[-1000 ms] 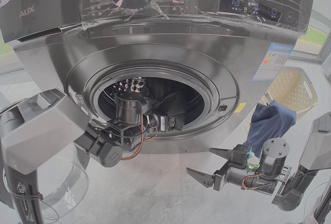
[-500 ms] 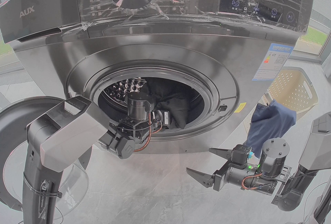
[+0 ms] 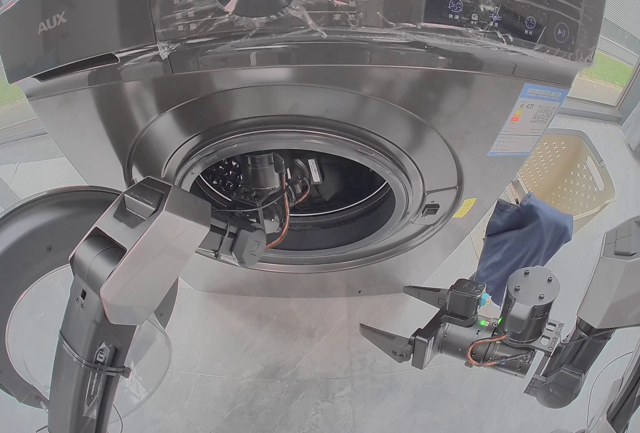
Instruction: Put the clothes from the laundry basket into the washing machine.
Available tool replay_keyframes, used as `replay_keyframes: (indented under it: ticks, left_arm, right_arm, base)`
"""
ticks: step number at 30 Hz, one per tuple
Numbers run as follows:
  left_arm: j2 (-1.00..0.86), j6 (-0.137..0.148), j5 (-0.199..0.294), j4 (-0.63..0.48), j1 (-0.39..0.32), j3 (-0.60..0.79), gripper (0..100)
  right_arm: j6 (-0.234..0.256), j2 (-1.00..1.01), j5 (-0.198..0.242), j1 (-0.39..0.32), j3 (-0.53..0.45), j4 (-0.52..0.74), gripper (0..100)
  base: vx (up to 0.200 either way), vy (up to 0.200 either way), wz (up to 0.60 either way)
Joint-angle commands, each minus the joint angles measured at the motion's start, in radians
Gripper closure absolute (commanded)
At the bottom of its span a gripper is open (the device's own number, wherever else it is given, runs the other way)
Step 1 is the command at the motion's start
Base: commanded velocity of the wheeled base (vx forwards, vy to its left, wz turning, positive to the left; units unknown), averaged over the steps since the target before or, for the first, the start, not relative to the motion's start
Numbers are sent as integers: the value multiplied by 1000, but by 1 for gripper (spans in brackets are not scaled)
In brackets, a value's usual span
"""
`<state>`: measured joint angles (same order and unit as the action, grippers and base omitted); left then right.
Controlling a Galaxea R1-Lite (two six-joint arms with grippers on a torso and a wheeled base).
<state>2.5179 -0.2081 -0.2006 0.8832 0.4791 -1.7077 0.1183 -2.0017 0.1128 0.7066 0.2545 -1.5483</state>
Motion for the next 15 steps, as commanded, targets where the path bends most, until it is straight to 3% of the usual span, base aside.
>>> replay_keyframes:
  ticks: [1,9,10,13,15]
  left_arm:
    - [102,-24,-25,-1,-33,-184,100]
    - [122,-24,-25,-20,-24,-199,100]
    - [122,-24,-25,-20,-24,-199,0]
    - [68,-27,-31,-66,-20,-124,0]
    - [-22,-54,-26,-127,-10,-10,0]
  right_arm:
    - [0,-2,1,1,2,-1,0]
    - [0,-2,1,1,2,-1,0]
    - [0,-2,1,1,2,-1,0]
    - [0,-2,1,1,2,-1,0]
    - [0,-2,1,2,2,-1,0]
  base:
    - [0,0,0]
    - [0,0,0]
    - [0,0,0]
    - [0,0,0]
    - [0,0,0]
